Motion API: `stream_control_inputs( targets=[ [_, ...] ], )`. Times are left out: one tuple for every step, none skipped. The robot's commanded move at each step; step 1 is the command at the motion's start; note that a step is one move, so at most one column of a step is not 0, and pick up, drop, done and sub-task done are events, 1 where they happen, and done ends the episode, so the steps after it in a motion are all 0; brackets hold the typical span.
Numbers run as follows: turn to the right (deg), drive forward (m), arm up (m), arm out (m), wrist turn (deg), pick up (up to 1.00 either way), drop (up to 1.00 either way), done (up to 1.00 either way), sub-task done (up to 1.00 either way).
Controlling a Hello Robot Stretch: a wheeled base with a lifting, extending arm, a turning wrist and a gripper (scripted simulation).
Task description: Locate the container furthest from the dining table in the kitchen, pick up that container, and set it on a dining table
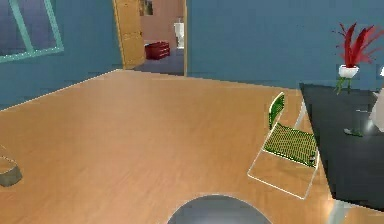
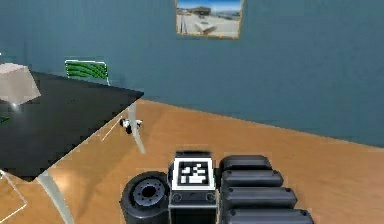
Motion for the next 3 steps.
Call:
stream_control_inputs(
  targets=[
    [0.0, 1.00, 0.00, 0.00, 0.0, 0.00, 0.00, 0.00, 0.00],
    [45.0, 0.00, 0.00, 0.00, 0.0, 0.00, 0.00, 0.00, 0.00],
    [30.0, 0.00, 0.00, 0.00, 0.0, 0.00, 0.00, 0.00, 0.00]
  ],
)
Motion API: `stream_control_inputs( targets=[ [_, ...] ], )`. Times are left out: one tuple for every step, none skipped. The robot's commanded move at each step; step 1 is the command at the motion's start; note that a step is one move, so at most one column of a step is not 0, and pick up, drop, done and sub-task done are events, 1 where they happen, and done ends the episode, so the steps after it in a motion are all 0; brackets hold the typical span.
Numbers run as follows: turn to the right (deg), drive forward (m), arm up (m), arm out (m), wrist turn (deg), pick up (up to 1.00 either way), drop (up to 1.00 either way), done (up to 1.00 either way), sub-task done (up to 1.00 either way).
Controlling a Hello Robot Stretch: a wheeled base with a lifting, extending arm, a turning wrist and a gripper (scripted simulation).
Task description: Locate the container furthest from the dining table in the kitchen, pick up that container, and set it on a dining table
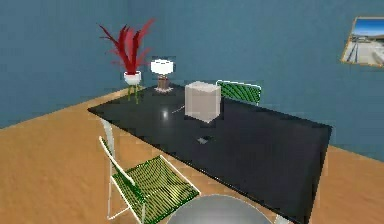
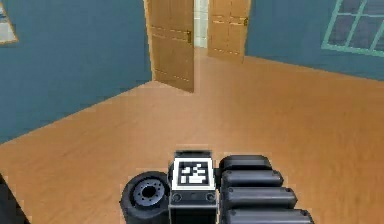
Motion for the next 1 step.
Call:
stream_control_inputs(
  targets=[
    [0.0, 0.25, 0.00, 0.00, 0.0, 0.00, 0.00, 0.00, 0.00]
  ],
)
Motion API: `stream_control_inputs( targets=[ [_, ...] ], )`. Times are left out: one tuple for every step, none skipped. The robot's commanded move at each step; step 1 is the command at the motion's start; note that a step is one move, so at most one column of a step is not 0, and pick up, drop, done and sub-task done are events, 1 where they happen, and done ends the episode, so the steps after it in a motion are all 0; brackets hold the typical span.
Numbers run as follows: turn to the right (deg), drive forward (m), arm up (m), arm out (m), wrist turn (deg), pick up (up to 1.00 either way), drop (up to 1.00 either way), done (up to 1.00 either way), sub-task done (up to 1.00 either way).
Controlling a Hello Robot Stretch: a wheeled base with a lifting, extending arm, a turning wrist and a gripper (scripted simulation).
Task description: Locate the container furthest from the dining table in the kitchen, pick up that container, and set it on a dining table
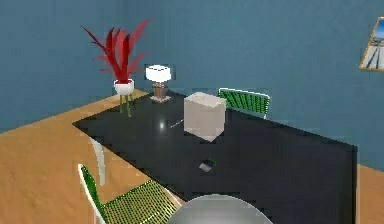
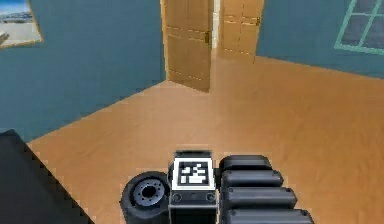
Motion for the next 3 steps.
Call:
stream_control_inputs(
  targets=[
    [-45.0, 0.00, 0.00, 0.00, 0.0, 0.00, 0.00, 0.00, 0.00],
    [42.0, 0.00, 0.00, 0.00, 0.0, 0.00, 0.00, 0.00, 0.00],
    [-36.0, 0.00, 0.00, 0.00, 0.0, 0.00, 0.00, 0.00, 0.00]
  ],
)
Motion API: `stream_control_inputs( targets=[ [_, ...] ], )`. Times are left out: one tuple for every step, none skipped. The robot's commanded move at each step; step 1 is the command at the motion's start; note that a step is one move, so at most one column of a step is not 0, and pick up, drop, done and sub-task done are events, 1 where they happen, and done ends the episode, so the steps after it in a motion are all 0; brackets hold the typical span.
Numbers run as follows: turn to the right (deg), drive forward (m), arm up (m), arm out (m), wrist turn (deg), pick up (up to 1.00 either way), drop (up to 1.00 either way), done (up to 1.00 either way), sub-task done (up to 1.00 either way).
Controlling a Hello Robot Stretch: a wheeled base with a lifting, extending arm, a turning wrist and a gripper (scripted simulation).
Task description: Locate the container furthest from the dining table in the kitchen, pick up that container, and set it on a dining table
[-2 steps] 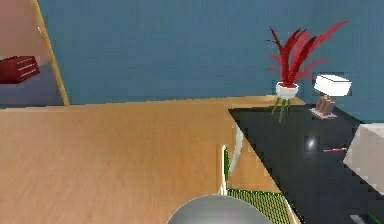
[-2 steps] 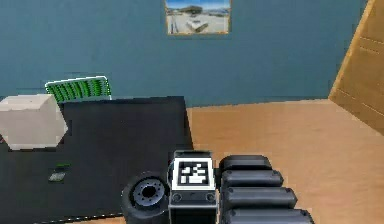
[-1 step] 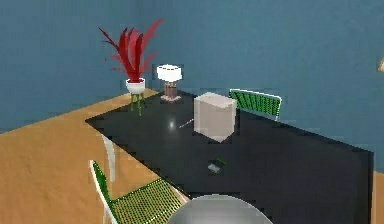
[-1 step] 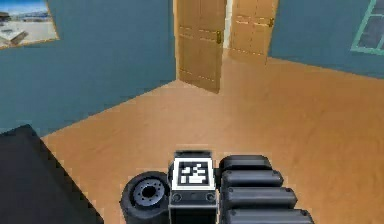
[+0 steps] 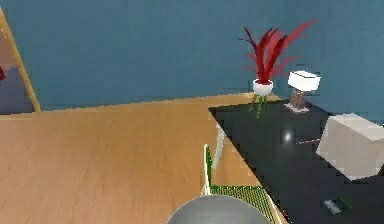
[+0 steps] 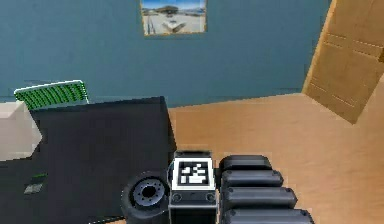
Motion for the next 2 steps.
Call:
stream_control_inputs(
  targets=[
    [33.0, 0.00, 0.00, 0.00, 0.0, 0.00, 0.00, 0.00, 0.00],
    [-33.0, 0.00, 0.00, 0.00, 0.0, 0.00, 0.00, 0.00, 0.00]
  ],
)
